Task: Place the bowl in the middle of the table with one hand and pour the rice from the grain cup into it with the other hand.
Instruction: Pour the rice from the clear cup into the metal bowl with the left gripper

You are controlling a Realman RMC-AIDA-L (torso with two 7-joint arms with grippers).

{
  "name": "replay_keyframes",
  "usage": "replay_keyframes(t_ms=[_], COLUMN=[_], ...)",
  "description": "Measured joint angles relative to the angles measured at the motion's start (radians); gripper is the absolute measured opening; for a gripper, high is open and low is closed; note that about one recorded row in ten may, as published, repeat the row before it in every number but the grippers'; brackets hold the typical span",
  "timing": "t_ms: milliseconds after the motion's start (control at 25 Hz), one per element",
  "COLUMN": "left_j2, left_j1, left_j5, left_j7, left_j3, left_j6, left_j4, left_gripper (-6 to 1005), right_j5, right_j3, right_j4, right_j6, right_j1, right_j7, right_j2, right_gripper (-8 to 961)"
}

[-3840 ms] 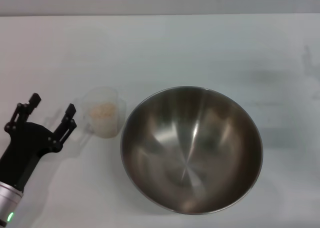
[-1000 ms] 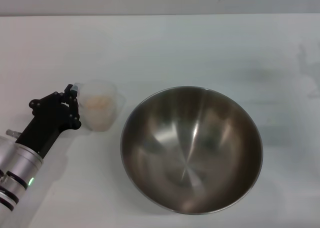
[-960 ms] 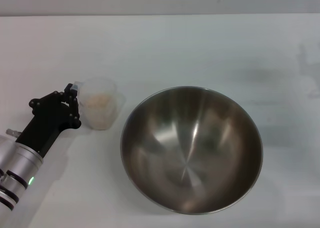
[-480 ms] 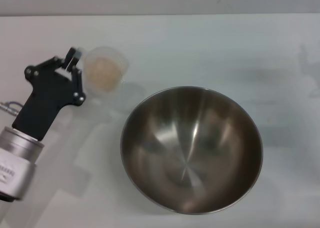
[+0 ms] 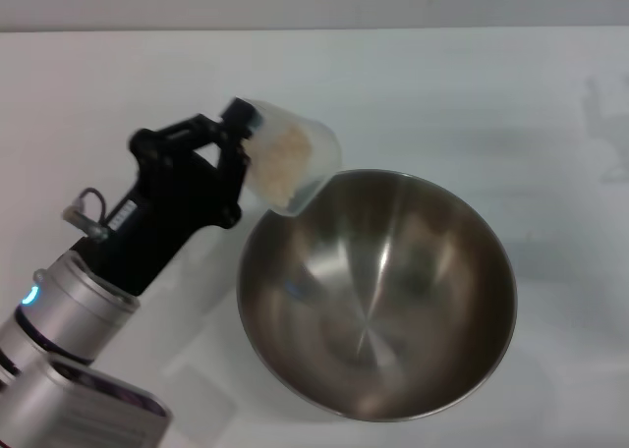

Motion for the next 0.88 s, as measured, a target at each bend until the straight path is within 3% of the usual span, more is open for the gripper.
replay_keyframes(t_ms=[480, 880], left_j2=[0.001, 0.002], left_j1=[-0.018, -0.026], left_j5=[0.141, 0.178], left_j7=[0.465, 0.674], left_j3=[0.001, 0.001], left_j6=[-0.005, -0.011], left_j4=[0.008, 0.016], left_gripper=[26, 26], right_j5=[0.000, 0.000], right_j3=[0.008, 0.037], right_j4=[0.008, 0.012], right_j6=[0.049, 0.072], right_j1=[0.033, 0.049], right_j7=[-0.002, -0.003], right_j2=[-0.002, -0.004], right_gripper=[498, 500])
